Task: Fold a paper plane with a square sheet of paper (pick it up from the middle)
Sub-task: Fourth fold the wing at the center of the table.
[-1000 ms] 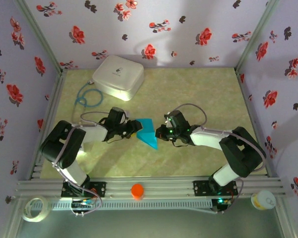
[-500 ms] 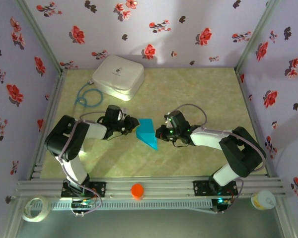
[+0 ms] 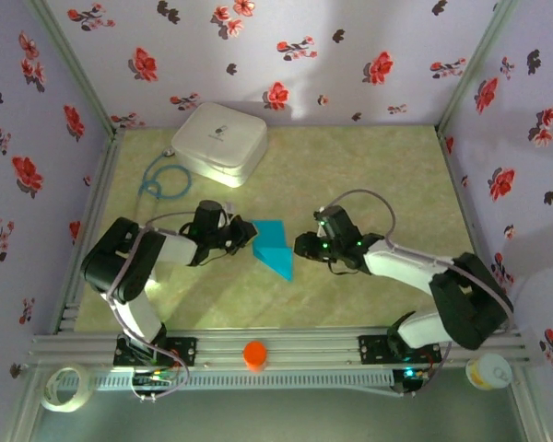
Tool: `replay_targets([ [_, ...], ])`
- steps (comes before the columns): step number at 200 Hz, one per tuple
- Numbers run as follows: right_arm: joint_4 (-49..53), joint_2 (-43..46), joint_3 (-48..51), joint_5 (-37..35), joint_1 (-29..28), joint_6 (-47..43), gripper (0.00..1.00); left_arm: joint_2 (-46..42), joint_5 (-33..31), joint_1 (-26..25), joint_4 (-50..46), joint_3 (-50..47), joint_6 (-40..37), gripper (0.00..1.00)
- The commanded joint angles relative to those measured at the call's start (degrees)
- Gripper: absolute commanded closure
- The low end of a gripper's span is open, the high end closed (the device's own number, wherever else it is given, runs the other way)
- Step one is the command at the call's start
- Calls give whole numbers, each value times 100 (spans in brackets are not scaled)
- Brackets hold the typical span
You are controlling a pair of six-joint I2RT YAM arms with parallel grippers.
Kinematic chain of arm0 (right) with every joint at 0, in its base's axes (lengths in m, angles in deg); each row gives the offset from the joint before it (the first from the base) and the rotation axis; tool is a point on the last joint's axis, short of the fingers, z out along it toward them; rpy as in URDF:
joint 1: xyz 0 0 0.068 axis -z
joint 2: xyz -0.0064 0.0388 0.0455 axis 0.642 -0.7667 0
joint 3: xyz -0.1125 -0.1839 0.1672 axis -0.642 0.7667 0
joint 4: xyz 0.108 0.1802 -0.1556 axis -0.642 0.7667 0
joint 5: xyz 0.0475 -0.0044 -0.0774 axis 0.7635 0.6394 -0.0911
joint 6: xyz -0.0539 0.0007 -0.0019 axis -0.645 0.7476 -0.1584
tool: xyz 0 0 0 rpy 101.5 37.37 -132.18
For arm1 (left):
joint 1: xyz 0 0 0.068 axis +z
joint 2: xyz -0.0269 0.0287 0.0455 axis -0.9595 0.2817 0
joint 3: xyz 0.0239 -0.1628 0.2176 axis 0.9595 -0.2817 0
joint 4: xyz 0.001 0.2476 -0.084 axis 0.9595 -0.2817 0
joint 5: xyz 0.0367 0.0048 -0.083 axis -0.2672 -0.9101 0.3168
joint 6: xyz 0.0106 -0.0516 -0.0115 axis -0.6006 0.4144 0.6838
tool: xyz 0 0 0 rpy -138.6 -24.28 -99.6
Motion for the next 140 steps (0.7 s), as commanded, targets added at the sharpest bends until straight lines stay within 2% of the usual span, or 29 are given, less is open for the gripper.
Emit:
replay_targets([
  [1, -148, 399, 424, -753, -292, -472, 64, -303, -385, -183, 201, -79, 149, 100],
  [29, -502, 739, 722, -1784, -1105, -1216, 63, -393, -416, -212, 214, -84, 123, 90],
  [55, -1041, 650, 837, -2606, -1887, -2151, 62, -381, -263, -212, 225, -16, 96, 78],
  [76, -1368, 386, 806, -3430, -2438, -2810, 60, -338, -119, -208, 284, 30, 118, 77],
  [97, -1374, -25, 561, -3864, -2817, -3408, 59, -328, -34, -214, 360, 51, 158, 77],
  [140, -1499, -809, 240, -4529, -3134, -3824, 57, -327, 85, -213, 333, 84, 158, 83],
])
